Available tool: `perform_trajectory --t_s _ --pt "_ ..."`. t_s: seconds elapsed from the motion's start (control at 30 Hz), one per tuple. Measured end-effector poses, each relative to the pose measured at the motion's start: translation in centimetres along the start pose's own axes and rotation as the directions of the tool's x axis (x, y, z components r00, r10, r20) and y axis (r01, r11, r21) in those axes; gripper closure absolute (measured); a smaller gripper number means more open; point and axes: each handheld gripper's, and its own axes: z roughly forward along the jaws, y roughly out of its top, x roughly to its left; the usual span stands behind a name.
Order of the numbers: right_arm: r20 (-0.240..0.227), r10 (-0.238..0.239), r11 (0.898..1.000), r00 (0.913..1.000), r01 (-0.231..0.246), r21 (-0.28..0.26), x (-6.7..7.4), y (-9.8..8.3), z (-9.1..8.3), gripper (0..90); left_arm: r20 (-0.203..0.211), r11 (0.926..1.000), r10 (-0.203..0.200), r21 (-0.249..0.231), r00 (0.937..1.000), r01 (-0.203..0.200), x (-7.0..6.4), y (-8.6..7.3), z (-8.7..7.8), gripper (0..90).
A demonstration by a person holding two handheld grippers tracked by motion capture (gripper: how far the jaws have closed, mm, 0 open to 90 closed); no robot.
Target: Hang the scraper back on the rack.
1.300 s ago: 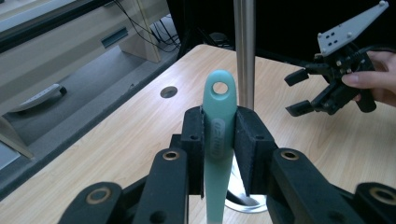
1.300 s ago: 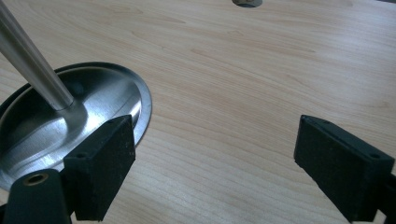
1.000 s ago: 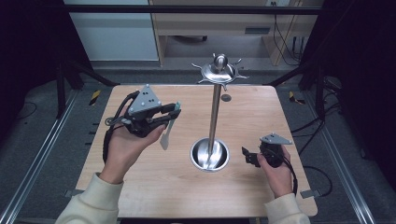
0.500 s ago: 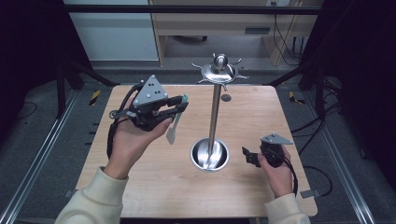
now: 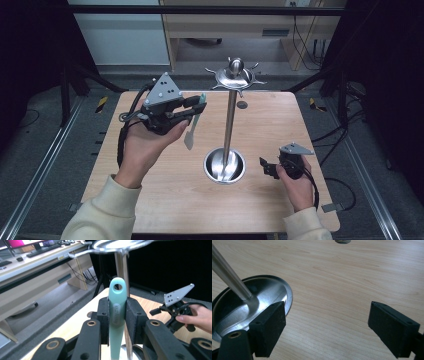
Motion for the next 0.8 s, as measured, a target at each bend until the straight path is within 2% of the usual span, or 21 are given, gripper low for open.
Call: perform_trajectory --t_s 0.27,0.5,0.8 --pt "-0.001 0.001 1.0 1.0 -0.001 0.0 0.0 0.0 0.0 14.8 0.01 0.9996 -0.014 -0.024 0.9999 0.014 0.1 0.7 -0.1 74.3" --pt "0.001 0.01 1.0 1.0 -0.01 0.001 0.0 0.0 0.0 14.8 0.008 0.9995 -0.005 -0.033 0.9999 0.006 0.0 1.5 -0.3 74.4" --pt "0.0 0.008 1.0 1.0 -0.008 -0.001 -0.1 0.0 0.0 14.8 0.015 0.9995 -0.006 -0.031 0.9999 0.006 0.1 1.6 -0.1 74.3"
